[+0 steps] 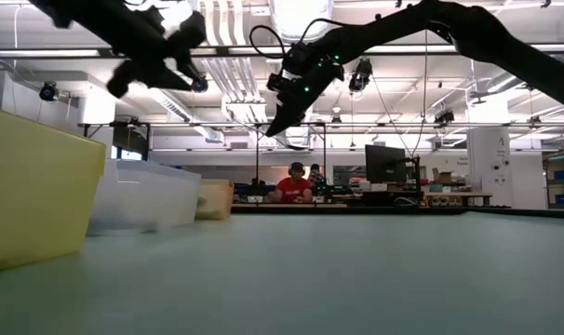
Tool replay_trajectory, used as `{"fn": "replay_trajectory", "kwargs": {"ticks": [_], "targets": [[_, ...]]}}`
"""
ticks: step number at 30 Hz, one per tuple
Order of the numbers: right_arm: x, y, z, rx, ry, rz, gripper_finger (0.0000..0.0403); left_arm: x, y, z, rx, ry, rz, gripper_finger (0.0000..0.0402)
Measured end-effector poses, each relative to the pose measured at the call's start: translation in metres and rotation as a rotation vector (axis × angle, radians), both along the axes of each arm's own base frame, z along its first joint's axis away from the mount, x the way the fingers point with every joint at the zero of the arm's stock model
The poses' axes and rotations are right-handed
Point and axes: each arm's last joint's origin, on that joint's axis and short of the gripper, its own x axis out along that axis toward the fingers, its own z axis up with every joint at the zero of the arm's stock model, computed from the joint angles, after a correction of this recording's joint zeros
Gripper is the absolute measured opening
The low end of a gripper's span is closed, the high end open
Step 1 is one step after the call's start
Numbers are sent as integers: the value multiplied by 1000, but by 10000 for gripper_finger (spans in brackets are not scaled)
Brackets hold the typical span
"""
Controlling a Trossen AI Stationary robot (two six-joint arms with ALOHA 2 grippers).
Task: Sort silverware by color (type)
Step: Put the black spoon into the yellow bin
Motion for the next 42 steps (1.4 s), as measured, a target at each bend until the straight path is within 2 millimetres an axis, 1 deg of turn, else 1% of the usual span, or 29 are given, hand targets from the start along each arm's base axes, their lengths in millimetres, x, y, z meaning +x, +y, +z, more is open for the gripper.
{"fn": "replay_trajectory", "kwargs": {"ticks": [6, 13, 16, 20, 22, 25, 28, 31, 34, 36, 39, 42], "targets": [[3, 2, 2, 26, -23, -23, 9, 27, 33, -10, -82, 22, -20, 103], [4, 3, 3, 26, -26, -27, 9, 65, 67, -18, -92, -16, -74, 103], [-1, -3, 3, 25, -27, -42, 9, 78, 80, -16, -84, -21, -82, 103], [-10, -18, 4, 14, -47, -81, 9, 91, 97, -11, -64, 0, -93, 103], [-15, -25, 5, 9, -55, -101, 9, 98, 109, -5, -33, 20, -151, 103], [-23, -36, 6, 23, -73, -147, 9, 108, 133, 3, -2, 49, -283, 103], [-33, -47, 6, 30, -80, -186, 9, 115, 162, 11, 24, 55, -387, 103], [-46, -60, 6, 54, -85, -245, 9, 119, 191, 14, 17, 34, -475, 103], [-59, -72, 5, 93, -88, -312, 9, 122, 216, 13, 12, 13, -672, 103], [-66, -78, 4, 115, -91, -348, 9, 125, 229, 13, 12, -9, -758, 103], [-74, -84, 4, 133, -86, -379, 9, 125, 246, 13, 15, -19, -760, 103], [-76, -86, 3, 118, -76, -399, 9, 120, 261, 13, 6, -11, -727, 103]]}}
